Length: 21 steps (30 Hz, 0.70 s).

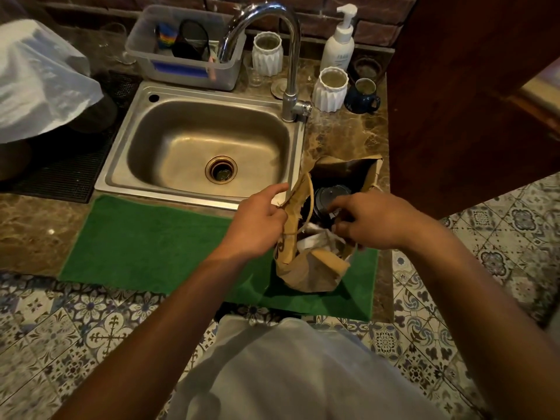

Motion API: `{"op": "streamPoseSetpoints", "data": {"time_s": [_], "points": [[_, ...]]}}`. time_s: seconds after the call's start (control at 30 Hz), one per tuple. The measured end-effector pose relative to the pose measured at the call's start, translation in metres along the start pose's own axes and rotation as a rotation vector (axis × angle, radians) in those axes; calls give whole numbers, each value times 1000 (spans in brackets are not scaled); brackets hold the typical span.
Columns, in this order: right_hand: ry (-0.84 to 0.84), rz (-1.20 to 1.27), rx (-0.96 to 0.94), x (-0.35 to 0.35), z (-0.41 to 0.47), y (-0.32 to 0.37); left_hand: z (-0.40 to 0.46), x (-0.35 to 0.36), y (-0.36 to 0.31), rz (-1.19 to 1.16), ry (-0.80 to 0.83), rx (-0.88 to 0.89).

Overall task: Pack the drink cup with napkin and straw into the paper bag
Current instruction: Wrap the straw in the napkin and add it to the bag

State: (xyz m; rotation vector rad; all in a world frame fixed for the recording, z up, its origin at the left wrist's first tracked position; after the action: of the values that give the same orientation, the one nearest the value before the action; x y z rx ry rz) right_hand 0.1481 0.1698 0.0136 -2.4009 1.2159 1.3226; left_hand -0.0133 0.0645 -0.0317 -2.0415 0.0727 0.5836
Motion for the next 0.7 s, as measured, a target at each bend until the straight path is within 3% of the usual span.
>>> {"op": "streamPoseSetpoints", "data": {"time_s": [0.07, 0.23, 0.37, 0.5, 0.7], "points": [[-83, -17, -15, -3, -4, -3, 0, 0, -1, -7, -10, 6], [-362, 278, -154, 1, -32, -9, -2, 1, -2, -34, -62, 14], [-681, 545, 41, 21, -49, -18, -5, 6, -1, -62, -69, -5], [-665, 860, 236, 46, -44, -21, -6, 11, -7, -71, -64, -11], [-563, 867, 221, 60, -37, -19, -8, 17, -15, -75, -47, 22]]}}
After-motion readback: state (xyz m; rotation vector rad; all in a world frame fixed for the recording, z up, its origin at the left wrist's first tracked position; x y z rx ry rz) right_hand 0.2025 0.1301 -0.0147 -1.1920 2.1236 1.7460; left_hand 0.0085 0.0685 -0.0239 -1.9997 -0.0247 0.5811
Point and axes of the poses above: each hand's wrist, its own z-axis towards the middle knuckle, its own x-axis out of the palm, y = z × x, the point moved 3 cm from there along z, towards the middle knuckle, and after that the axes turned 3 degrees about -x, right-handed, at the moved point
